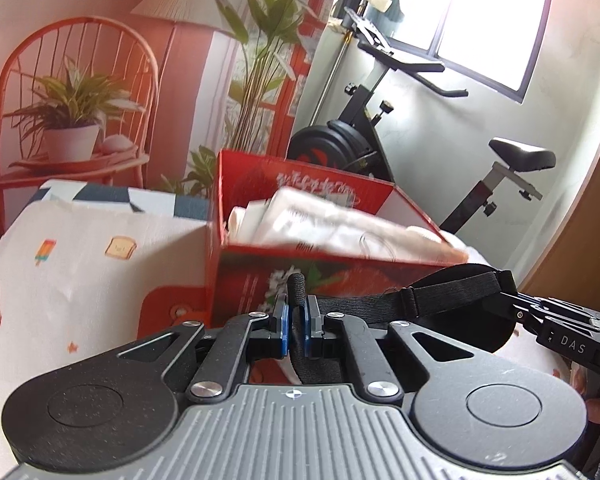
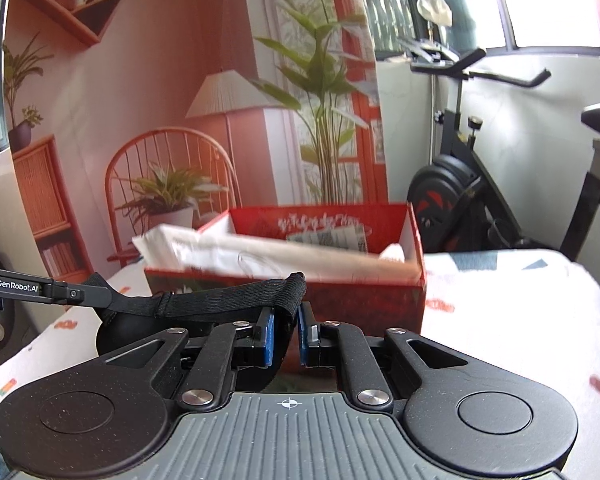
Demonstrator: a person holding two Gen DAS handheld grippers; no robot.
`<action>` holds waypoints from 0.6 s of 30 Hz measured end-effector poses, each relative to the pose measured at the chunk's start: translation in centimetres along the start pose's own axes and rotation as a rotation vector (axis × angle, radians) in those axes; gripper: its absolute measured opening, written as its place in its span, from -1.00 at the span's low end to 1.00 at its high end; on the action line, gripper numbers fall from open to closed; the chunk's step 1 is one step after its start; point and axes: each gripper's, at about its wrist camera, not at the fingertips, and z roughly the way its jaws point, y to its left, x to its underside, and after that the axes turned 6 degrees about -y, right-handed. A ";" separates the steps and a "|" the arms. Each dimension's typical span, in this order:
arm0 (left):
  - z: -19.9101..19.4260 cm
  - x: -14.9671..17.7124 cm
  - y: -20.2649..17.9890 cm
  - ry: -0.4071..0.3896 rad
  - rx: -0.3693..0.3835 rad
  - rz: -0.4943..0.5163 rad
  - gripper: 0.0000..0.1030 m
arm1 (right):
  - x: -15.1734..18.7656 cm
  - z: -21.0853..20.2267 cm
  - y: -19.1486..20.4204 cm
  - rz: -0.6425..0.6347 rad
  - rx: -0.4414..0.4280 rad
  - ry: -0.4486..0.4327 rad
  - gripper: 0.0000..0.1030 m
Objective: Organize soft objects
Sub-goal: 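Lift the black pad with both grippers and carry it over the box, then lower the black pad into the red box and open both grippers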
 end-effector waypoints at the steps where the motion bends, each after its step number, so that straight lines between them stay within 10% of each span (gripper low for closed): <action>1: 0.0 -0.4 -0.1 -0.006 0.004 -0.003 -0.84 | -0.5 0.1 -0.1 -0.002 0.001 -0.007 -0.79; 18: 8.7 -10.4 -1.3 -0.137 -0.042 -0.025 -0.84 | -10.3 11.0 -3.3 -0.082 0.074 -0.078 -0.80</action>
